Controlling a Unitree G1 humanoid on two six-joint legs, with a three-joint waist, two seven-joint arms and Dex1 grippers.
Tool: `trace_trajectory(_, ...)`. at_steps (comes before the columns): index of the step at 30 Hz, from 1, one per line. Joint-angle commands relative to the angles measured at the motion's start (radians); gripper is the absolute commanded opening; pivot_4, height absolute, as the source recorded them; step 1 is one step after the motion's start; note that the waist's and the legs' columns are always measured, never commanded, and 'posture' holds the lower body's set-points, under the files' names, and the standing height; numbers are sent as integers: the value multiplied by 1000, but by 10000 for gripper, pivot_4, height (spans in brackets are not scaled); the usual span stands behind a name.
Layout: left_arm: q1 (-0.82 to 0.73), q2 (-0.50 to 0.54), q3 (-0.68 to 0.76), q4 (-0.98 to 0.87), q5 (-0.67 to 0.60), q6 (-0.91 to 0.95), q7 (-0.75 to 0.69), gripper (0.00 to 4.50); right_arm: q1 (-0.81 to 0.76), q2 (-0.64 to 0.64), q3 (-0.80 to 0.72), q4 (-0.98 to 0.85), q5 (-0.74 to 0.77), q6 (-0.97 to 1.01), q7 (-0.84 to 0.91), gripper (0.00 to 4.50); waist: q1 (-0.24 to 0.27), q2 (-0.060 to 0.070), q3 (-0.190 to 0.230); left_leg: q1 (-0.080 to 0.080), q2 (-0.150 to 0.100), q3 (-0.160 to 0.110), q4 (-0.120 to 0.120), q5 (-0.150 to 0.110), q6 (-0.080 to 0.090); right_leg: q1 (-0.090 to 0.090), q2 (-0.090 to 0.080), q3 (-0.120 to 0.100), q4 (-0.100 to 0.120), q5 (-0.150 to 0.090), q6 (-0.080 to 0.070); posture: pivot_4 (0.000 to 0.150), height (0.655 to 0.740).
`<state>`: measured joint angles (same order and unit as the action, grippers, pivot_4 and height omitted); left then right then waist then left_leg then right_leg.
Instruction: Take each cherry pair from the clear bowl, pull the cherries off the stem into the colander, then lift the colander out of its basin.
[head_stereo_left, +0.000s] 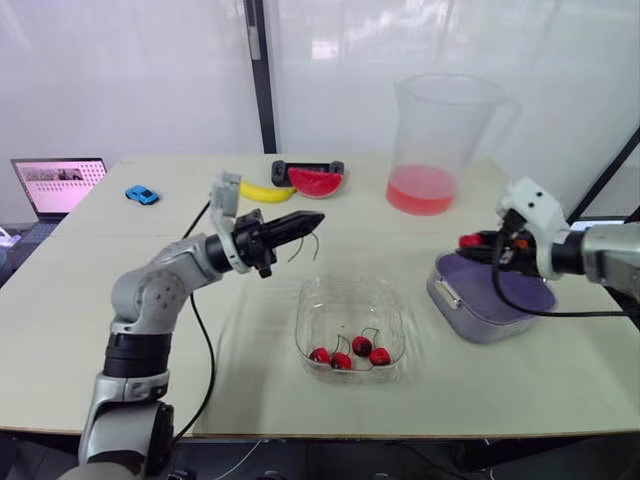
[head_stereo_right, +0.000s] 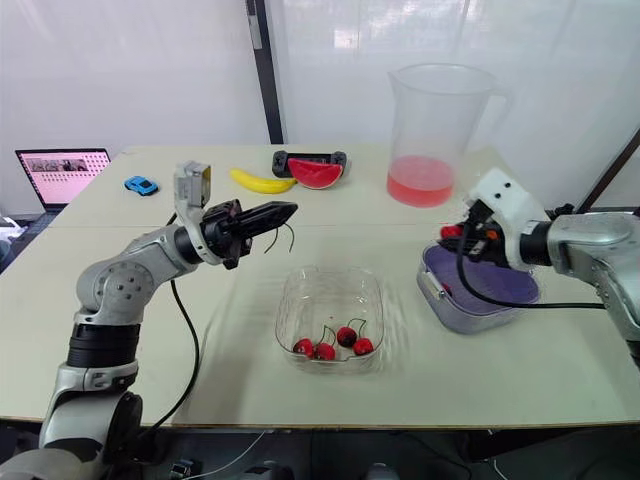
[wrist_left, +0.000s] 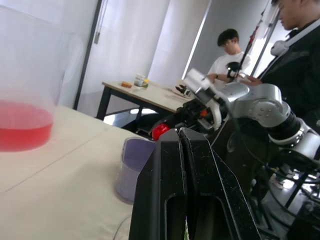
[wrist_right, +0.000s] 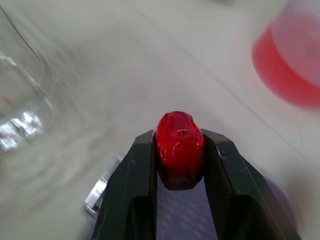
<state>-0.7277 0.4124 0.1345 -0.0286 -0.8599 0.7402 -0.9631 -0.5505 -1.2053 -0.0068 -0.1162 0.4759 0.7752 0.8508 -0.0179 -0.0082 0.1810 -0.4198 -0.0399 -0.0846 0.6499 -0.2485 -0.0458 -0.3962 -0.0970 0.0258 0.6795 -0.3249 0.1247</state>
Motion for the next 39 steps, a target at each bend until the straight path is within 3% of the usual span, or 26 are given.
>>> trace_trajectory(1,23,7,5,-54,1,-22,0,0,23,-21,22,49,-96,-103,60,12692,0,0,0,0,0,0,0,0,0,0,0,0,0,0,0,1500,7400)
trace_trajectory(4,39,5,3,-68,1,-24,12,0,36,-13,39,95,-143,-144,94,12692,0,0,0,0,0,0,0,0,0,0,0,0,0,0,0,1500,7400)
trace_trajectory(5,45,5,4,-71,2,-25,15,0,31,-15,45,111,-161,-154,104,18828,1,0,0,0,1,0,0,0,0,0,0,0,0,0,0,1500,7400)
trace_trajectory(6,50,7,5,-76,1,-24,18,0,25,-19,46,120,-169,-158,117,21770,1,0,0,0,1,0,0,0,0,0,0,0,0,0,0,1500,7400)
trace_trajectory(8,59,10,7,-84,-1,-21,22,0,6,-23,35,126,-171,-150,143,32301,1,0,0,0,1,-1,0,0,0,0,0,0,0,0,0,1500,7400)
trace_trajectory(11,64,13,11,-85,0,-22,29,0,-35,-43,4,137,-150,-117,195,44706,1,0,0,0,1,-1,0,0,0,0,0,0,0,0,0,1500,7400)
trace_trajectory(17,68,28,21,-91,-6,-17,42,0,-172,-48,-93,142,-15,-6,313,44706,3,0,0,0,1,-1,0,0,0,0,0,0,-1,0,0,1500,7400)
trace_trajectory(23,112,77,76,-125,-31,2,81,0,-369,111,-197,32,334,265,345,44706,-2,0,0,1,2,-3,-1,0,0,0,0,0,-1,0,0,1500,7400)
trace_trajectory(27,187,114,136,-186,-66,26,131,0,-419,214,-192,-72,508,392,312,44706,1,0,0,0,3,-3,-1,0,0,0,0,0,-1,0,0,1500,7400)
trace_trajectory(34,364,168,230,-305,-115,51,214,0,-421,315,-101,-150,527,382,271,44706,4,0,0,0,2,-3,0,0,0,0,-1,0,-2,0,0,1500,7400)
trace_trajectory(39,461,191,248,-262,-99,108,303,0,-433,339,-60,-141,489,338,263,44706,3,0,0,0,2,-3,0,0,0,0,-1,0,-1,0,0,1500,7400)
